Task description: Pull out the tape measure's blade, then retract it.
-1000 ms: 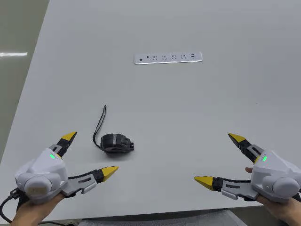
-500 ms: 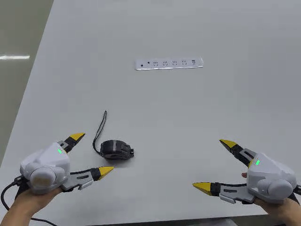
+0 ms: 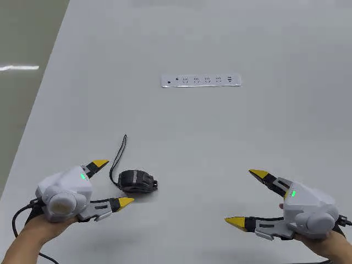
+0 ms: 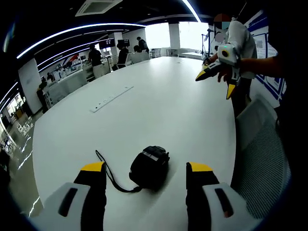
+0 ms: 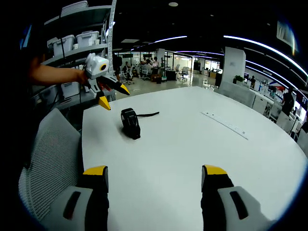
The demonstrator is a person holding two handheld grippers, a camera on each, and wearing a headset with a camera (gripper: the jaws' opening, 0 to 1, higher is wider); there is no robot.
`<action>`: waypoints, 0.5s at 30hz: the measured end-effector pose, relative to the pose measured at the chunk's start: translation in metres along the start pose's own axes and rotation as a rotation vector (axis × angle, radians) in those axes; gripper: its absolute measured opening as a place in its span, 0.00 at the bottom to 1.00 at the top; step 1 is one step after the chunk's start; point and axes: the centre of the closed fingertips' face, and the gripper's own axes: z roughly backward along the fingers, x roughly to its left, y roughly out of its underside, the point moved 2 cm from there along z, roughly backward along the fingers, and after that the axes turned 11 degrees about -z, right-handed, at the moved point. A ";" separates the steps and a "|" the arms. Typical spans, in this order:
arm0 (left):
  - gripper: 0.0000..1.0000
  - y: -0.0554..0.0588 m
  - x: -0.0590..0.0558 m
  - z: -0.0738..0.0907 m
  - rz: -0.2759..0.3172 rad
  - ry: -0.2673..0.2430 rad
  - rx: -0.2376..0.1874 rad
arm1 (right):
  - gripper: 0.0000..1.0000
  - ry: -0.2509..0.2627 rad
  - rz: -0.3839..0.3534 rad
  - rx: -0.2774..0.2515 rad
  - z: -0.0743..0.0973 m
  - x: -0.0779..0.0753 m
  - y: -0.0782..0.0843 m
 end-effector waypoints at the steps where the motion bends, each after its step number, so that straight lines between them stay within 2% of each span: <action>1: 0.65 0.001 0.000 -0.001 -0.004 0.009 0.005 | 0.80 -0.003 0.004 0.000 -0.001 -0.001 0.000; 5: 0.63 0.006 -0.003 -0.008 -0.032 0.051 0.024 | 0.78 -0.025 0.024 0.012 -0.008 -0.002 0.000; 10: 0.58 0.008 -0.002 -0.016 -0.067 0.069 0.039 | 0.73 -0.060 0.056 0.022 -0.018 -0.003 -0.001; 12: 0.55 0.012 -0.001 -0.018 -0.111 0.080 0.060 | 0.71 -0.077 0.075 0.023 -0.022 -0.002 -0.001; 15: 0.52 0.013 -0.001 -0.022 -0.134 0.106 0.068 | 0.69 -0.100 0.085 0.028 -0.028 -0.001 -0.001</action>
